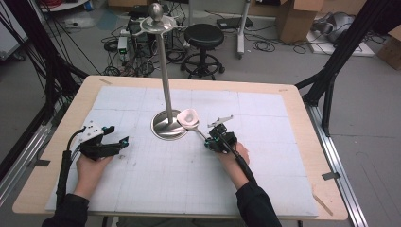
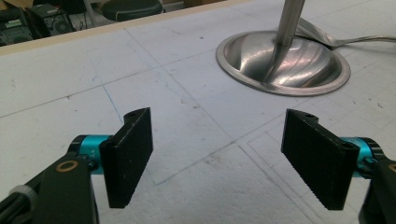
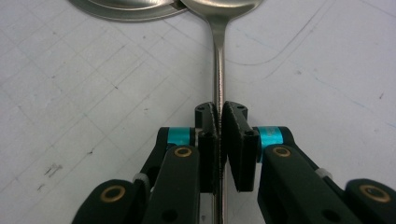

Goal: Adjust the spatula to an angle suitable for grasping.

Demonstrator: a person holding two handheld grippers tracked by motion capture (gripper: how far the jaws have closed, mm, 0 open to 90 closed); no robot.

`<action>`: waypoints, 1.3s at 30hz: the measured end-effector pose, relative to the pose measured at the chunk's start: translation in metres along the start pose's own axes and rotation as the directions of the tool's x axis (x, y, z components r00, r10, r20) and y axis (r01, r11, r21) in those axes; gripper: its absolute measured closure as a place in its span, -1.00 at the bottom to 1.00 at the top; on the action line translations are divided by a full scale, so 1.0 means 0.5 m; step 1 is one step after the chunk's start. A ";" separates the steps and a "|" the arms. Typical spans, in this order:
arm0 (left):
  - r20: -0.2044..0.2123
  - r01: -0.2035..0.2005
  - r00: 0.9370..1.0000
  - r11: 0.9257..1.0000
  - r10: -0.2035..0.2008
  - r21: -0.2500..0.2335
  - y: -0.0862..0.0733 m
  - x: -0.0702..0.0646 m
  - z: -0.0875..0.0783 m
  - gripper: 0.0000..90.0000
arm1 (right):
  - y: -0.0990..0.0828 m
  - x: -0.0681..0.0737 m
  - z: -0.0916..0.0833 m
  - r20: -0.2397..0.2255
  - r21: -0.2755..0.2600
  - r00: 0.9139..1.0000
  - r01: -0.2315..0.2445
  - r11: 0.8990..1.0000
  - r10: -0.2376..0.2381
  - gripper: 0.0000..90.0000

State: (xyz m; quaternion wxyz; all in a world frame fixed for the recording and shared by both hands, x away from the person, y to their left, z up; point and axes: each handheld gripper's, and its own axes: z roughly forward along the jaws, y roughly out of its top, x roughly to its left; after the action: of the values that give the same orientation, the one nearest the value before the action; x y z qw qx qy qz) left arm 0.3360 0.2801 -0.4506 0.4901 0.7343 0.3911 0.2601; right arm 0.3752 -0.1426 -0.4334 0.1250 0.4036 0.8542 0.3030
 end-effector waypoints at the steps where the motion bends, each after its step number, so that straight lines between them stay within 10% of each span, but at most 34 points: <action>1: -0.001 0.000 1.000 1.000 0.000 0.000 0.000 0.000 0.000 -0.43 | 0.003 0.000 0.001 -0.002 0.010 1.000 0.000 1.000 0.000 0.86; 26: 0.000 0.001 1.000 1.000 -0.001 0.000 0.000 0.000 0.000 -0.43 | -0.032 -0.063 -0.106 -0.109 -0.170 0.993 0.020 0.985 -0.039 0.88; 39: 0.003 0.003 1.000 1.000 -0.003 -0.003 0.000 0.001 -0.001 -0.43 | -0.034 -0.031 -0.150 -0.226 -0.279 0.947 0.160 0.947 -0.227 0.88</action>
State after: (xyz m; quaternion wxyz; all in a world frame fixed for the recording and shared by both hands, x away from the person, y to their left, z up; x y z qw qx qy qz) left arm 0.3359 0.2806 -0.4506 0.4923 0.7333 0.3911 0.2587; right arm 0.3404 -0.1941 -0.3857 0.0946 0.2551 0.8524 0.4466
